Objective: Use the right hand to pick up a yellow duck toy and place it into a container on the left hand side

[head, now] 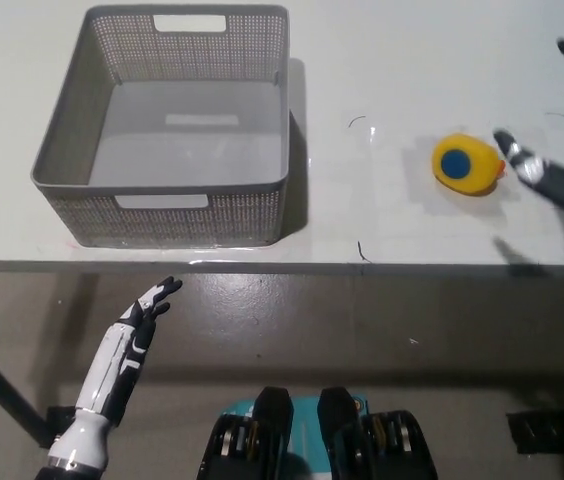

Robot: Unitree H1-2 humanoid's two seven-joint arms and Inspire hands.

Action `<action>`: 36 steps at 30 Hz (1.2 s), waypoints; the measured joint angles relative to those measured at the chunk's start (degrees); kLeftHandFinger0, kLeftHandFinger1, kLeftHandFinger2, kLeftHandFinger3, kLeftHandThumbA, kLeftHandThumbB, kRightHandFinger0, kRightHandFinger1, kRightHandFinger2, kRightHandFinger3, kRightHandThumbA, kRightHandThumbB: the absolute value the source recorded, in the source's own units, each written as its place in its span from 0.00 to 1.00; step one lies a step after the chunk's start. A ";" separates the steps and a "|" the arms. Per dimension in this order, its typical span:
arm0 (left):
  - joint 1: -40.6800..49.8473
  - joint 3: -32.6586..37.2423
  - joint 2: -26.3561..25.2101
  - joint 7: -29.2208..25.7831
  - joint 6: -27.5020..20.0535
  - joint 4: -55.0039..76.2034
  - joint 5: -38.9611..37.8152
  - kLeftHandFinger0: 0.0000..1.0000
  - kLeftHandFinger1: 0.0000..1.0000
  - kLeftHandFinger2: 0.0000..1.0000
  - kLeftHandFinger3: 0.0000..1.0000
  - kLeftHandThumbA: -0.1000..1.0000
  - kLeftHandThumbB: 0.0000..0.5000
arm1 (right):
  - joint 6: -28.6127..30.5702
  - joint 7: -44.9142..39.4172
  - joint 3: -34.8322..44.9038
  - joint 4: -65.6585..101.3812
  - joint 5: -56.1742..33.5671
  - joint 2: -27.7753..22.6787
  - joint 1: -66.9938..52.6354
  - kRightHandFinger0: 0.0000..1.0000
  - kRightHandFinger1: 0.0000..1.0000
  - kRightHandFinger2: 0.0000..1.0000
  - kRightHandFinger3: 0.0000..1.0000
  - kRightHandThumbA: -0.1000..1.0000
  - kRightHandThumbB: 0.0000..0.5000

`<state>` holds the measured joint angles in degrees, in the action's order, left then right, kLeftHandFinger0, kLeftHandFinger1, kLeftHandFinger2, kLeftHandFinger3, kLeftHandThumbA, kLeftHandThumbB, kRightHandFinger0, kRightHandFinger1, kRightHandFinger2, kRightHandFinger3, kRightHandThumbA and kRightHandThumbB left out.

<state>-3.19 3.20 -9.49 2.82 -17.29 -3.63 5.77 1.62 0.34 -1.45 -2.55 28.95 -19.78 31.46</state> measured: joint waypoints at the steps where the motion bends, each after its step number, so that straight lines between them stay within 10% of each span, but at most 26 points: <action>1: 0.10 -0.03 -0.01 0.00 0.00 0.01 0.00 1.00 1.00 1.00 1.00 1.00 1.00 | -0.73 -0.47 -0.63 -1.89 0.28 -0.38 1.92 1.00 1.00 1.00 1.00 0.73 0.96; 36: 1.58 -1.25 -0.99 1.16 -0.02 1.53 -1.26 1.00 1.00 1.00 1.00 1.00 1.00 | -6.73 -28.45 -28.38 -62.51 3.31 -1.55 39.34 1.00 1.00 1.00 1.00 0.89 1.00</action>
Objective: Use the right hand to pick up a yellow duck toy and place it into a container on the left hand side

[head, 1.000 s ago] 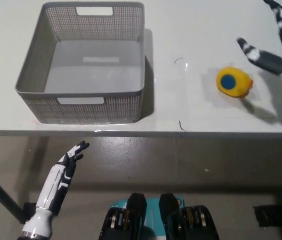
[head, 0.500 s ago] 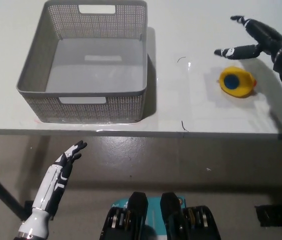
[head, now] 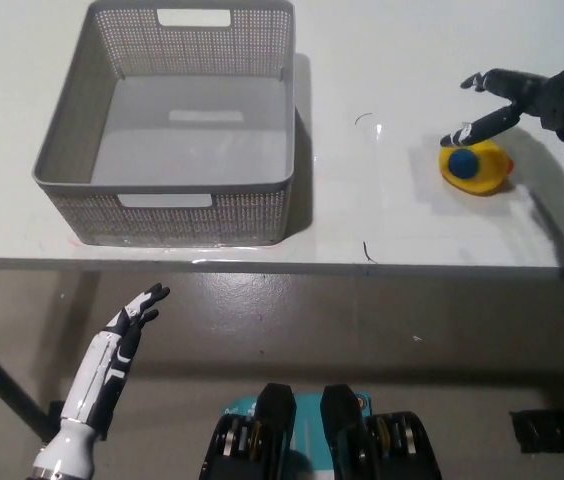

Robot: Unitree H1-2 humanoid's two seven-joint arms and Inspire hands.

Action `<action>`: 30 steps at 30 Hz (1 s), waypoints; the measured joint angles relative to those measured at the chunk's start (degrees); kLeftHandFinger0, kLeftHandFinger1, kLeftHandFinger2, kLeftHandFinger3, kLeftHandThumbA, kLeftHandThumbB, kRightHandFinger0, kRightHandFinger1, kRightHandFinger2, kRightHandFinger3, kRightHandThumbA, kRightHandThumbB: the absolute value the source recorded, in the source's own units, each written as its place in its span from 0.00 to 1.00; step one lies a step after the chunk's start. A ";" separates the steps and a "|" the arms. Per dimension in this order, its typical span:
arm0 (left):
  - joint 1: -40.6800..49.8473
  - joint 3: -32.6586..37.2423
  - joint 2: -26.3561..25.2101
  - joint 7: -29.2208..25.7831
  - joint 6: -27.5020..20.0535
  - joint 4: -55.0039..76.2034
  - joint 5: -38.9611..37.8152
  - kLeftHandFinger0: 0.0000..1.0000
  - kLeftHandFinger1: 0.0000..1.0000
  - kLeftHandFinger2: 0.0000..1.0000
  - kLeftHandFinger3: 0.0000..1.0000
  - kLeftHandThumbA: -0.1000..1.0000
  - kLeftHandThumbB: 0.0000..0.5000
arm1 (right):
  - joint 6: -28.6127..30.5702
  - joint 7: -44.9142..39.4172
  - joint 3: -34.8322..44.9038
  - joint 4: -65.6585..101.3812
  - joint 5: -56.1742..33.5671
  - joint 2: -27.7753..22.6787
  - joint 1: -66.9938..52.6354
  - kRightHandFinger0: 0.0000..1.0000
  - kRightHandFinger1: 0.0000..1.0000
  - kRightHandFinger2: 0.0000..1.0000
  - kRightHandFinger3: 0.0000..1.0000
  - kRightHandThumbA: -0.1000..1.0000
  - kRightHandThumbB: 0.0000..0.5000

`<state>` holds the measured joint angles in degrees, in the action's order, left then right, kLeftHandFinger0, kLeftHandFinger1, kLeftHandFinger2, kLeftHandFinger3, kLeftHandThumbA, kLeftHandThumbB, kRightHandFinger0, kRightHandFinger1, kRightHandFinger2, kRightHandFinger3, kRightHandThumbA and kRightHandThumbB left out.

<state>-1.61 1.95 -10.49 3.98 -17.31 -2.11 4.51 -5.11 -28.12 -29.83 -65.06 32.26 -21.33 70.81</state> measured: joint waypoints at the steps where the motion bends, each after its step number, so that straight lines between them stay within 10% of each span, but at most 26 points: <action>1: 0.10 -0.04 0.00 0.00 0.00 0.02 0.00 1.00 1.00 1.00 1.00 1.00 1.00 | 0.07 -0.56 -0.31 -0.49 0.01 0.01 0.16 1.00 1.00 1.00 1.00 0.89 1.00; 30: 0.63 -1.54 0.00 0.81 -0.08 0.29 -0.24 1.00 1.00 1.00 1.00 1.00 1.00 | 5.92 -2.95 -6.21 -8.68 2.66 1.78 1.45 1.00 1.00 1.00 1.00 0.88 1.00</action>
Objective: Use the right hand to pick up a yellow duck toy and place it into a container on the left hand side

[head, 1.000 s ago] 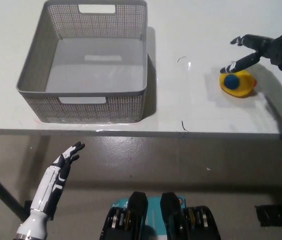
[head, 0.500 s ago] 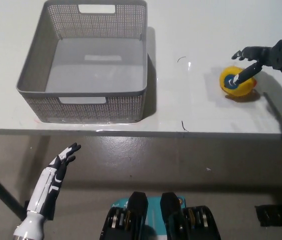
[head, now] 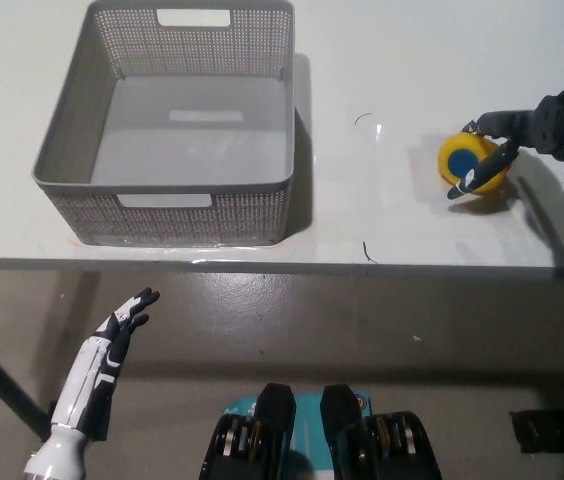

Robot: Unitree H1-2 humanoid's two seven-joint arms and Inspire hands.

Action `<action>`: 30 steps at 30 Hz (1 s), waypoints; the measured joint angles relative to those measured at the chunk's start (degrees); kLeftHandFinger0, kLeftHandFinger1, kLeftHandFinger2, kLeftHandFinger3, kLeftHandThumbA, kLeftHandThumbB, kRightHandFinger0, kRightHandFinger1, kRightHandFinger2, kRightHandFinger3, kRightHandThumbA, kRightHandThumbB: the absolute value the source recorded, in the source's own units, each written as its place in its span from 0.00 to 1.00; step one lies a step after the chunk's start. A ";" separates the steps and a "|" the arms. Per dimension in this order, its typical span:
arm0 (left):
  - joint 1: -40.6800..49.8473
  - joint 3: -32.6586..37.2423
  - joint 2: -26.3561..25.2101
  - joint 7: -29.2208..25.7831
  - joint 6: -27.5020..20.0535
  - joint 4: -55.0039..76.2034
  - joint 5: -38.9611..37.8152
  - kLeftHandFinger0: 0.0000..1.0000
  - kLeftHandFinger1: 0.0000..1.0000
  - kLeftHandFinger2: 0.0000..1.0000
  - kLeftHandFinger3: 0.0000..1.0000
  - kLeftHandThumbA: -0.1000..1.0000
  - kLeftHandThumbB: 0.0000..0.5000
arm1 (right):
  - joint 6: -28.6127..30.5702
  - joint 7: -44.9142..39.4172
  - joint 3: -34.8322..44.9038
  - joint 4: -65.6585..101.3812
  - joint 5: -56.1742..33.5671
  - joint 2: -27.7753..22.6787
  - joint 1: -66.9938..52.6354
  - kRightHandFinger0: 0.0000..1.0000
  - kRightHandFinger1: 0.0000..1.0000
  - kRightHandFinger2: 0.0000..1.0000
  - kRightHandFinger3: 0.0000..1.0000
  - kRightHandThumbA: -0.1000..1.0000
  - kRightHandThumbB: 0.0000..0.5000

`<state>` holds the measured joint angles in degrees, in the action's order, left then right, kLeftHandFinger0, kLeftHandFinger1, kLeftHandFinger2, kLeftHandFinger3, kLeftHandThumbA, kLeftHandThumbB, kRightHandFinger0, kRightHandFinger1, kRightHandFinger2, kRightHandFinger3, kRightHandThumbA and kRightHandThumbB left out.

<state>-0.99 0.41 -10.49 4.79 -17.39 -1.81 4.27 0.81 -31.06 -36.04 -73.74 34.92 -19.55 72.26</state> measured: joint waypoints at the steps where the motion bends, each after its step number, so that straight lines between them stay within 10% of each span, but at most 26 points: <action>1: 0.00 -0.01 0.00 0.00 0.00 0.04 -0.01 1.00 1.00 1.00 1.00 1.00 1.00 | -0.02 0.05 0.02 -0.37 0.00 0.17 0.10 1.00 1.00 1.00 1.00 0.87 1.00; 11: 0.08 -0.23 -0.01 0.09 -0.31 0.08 -0.35 1.00 1.00 1.00 1.00 1.00 1.00 | -0.07 1.26 1.53 -3.67 -0.56 1.90 0.69 1.00 1.00 1.00 1.00 0.75 0.89; 14: 0.07 -0.34 -0.09 0.09 -0.67 0.08 -0.41 1.00 1.00 1.00 1.00 1.00 1.00 | -0.23 1.25 1.32 -4.41 -0.37 2.24 1.08 1.00 1.00 1.00 1.00 0.71 1.00; 17: 0.07 -0.42 -0.23 0.12 -0.88 0.08 -0.62 1.00 1.00 1.00 1.00 1.00 1.00 | -0.74 1.42 0.82 -4.71 -0.15 2.52 1.30 1.00 1.00 1.00 1.00 0.50 0.79; 18: 0.07 -0.43 -0.29 0.12 -0.95 0.07 -0.67 1.00 1.00 1.00 1.00 1.00 1.00 | -0.95 1.43 0.76 -4.81 -0.14 2.57 1.33 0.79 0.75 0.82 1.00 0.34 0.68; 19: 0.07 -0.44 -0.34 0.12 -1.00 0.08 -0.71 1.00 1.00 1.00 1.00 1.00 1.00 | -1.25 1.62 0.75 -4.89 -0.14 2.60 1.35 0.68 0.82 0.86 0.82 0.12 0.62; 20: 0.07 -0.44 -0.39 0.12 -1.01 0.08 -0.73 1.00 1.00 1.00 1.00 1.00 1.00 | -1.54 1.89 0.75 -4.96 -0.14 2.65 1.35 0.77 0.86 0.83 0.72 0.05 0.64; 21: 0.07 -0.44 -0.44 0.13 -1.01 0.08 -0.75 1.00 1.00 1.00 1.00 1.00 1.00 | -1.85 2.57 0.73 -4.97 -0.07 2.71 1.34 1.00 0.92 0.78 0.71 0.00 0.40; 23: 0.07 -0.45 -0.54 0.14 -1.02 0.08 -0.85 1.00 1.00 1.00 1.00 1.00 1.00 | -2.31 4.80 0.66 -4.98 0.13 2.86 1.21 0.62 0.63 0.69 0.87 0.00 0.35; 30: 0.01 -0.61 -0.62 0.14 -1.37 0.04 -1.14 1.00 1.00 1.00 1.00 1.00 1.00 | -2.47 11.57 1.78 -4.97 -0.05 3.55 -0.01 0.39 0.49 0.55 1.00 0.00 0.22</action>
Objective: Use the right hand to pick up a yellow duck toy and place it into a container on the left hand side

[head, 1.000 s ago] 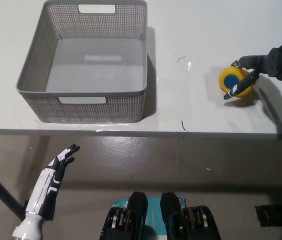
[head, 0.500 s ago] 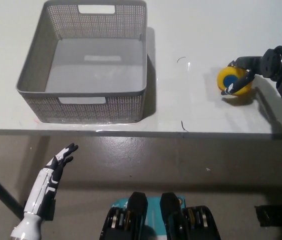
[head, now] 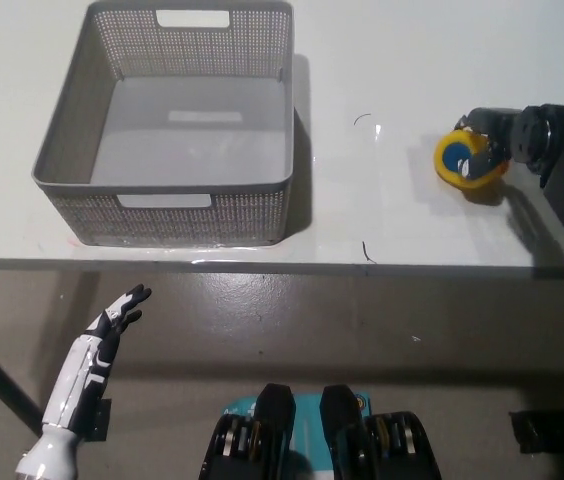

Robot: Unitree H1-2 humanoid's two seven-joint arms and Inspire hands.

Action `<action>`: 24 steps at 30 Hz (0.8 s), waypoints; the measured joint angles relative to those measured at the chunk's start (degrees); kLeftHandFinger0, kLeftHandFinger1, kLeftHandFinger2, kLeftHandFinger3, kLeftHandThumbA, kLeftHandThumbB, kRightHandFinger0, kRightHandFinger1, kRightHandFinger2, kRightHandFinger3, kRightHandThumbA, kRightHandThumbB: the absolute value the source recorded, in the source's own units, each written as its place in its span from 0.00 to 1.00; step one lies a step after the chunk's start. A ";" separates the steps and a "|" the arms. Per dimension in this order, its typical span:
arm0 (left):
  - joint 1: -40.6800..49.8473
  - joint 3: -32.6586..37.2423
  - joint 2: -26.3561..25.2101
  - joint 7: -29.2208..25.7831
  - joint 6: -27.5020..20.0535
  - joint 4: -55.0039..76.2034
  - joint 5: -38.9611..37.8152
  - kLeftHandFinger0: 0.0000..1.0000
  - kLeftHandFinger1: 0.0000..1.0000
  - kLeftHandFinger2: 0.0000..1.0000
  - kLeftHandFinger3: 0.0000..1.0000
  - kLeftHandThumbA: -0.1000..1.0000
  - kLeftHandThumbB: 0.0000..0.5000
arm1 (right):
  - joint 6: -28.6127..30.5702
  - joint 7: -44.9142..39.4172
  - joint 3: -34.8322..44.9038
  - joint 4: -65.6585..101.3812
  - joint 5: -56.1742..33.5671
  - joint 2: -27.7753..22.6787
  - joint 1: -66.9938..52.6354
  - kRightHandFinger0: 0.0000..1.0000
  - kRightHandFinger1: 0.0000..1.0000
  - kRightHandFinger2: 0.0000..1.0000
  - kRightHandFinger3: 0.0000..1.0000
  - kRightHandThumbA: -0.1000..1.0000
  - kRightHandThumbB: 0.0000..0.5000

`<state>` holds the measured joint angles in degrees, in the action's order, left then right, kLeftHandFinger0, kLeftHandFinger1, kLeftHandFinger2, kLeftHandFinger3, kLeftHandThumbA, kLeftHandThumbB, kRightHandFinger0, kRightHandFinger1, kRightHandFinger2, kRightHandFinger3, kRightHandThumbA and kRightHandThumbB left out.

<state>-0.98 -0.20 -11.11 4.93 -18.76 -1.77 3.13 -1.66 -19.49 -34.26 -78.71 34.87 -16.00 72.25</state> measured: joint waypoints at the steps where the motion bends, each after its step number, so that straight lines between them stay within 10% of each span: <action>1: -0.02 -0.05 -0.01 0.00 -0.09 0.00 -0.01 1.00 1.00 1.00 1.00 1.00 1.00 | 0.00 1.06 0.35 0.00 -0.11 0.06 -0.07 0.50 0.61 0.64 0.97 0.00 0.19; 4: -0.04 -0.06 0.00 0.00 -0.15 0.00 -0.07 1.00 1.00 1.00 1.00 1.00 1.00 | 0.03 2.76 0.81 0.00 -0.22 0.23 -0.23 0.19 0.33 0.42 0.60 0.00 0.20; 5: -0.04 -0.08 0.00 0.00 -0.15 0.00 -0.11 1.00 1.00 1.00 1.00 1.00 1.00 | 0.06 3.31 1.05 -0.01 -0.26 0.26 -0.38 0.14 0.38 0.50 0.57 0.00 0.22; 8: -0.04 -0.20 -0.03 0.00 -0.26 -0.02 -0.26 1.00 1.00 1.00 1.00 1.00 1.00 | 0.49 5.82 2.16 0.00 -0.51 0.27 -1.04 0.52 0.68 0.74 0.65 0.00 0.24; 9: -0.04 -0.20 -0.03 0.00 -0.31 -0.02 -0.32 1.00 1.00 1.00 1.00 1.00 1.00 | 0.59 6.31 2.42 0.00 -0.55 0.27 -1.16 0.52 0.66 0.69 0.59 0.00 0.25; 12: -0.04 -0.22 -0.04 0.01 -0.45 -0.09 -0.46 1.00 1.00 1.00 1.00 1.00 1.00 | 0.86 8.07 3.49 0.00 -0.61 0.25 -1.56 0.40 0.52 0.54 0.51 0.00 0.27; 13: -0.04 -0.21 -0.04 0.02 -0.48 -0.09 -0.50 1.00 1.00 1.00 1.00 1.00 1.00 | 0.99 8.58 3.80 0.00 -0.62 0.25 -1.69 0.11 0.23 0.32 0.43 0.00 0.25; 14: -0.04 -0.22 -0.04 0.03 -0.50 -0.09 -0.56 1.00 1.00 1.00 1.00 1.00 1.00 | 1.09 8.98 4.04 0.00 -0.62 0.25 -1.78 0.04 0.20 0.32 0.42 0.00 0.25; 18: -0.03 -0.25 -0.06 0.03 -0.51 -0.09 -0.62 1.00 1.00 1.00 1.00 1.00 1.00 | 1.65 10.95 5.74 0.04 -1.02 0.26 -1.82 0.00 0.12 0.26 0.21 0.00 0.35; 20: -0.03 -0.26 -0.06 0.03 -0.52 -0.09 -0.64 1.00 1.00 1.00 1.00 1.00 1.00 | 2.27 12.11 6.88 0.18 -1.59 0.27 -1.80 0.00 0.18 0.38 0.21 0.00 0.33; 21: -0.03 -0.27 -0.06 0.03 -0.52 -0.09 -0.64 1.00 1.00 1.00 1.00 1.00 1.00 | 2.60 12.60 7.28 0.25 -1.76 0.28 -1.78 0.00 0.38 0.67 0.27 0.00 0.30; 22: -0.03 -0.27 -0.06 0.03 -0.52 -0.09 -0.63 1.00 1.00 1.00 1.00 1.00 1.00 | 2.68 12.72 7.42 0.27 -1.80 0.28 -1.78 0.00 0.49 0.85 0.53 0.00 0.32; 24: -0.03 -0.29 -0.06 0.02 -0.53 -0.09 -0.64 1.00 1.00 1.00 1.00 1.00 1.00 | 3.32 13.81 8.03 0.46 -2.12 0.35 -1.73 0.00 0.51 0.89 0.78 0.00 0.33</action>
<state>-1.01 -0.49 -11.17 4.95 -19.29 -1.86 2.50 1.66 -5.68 -26.22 -78.25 32.75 -15.66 70.52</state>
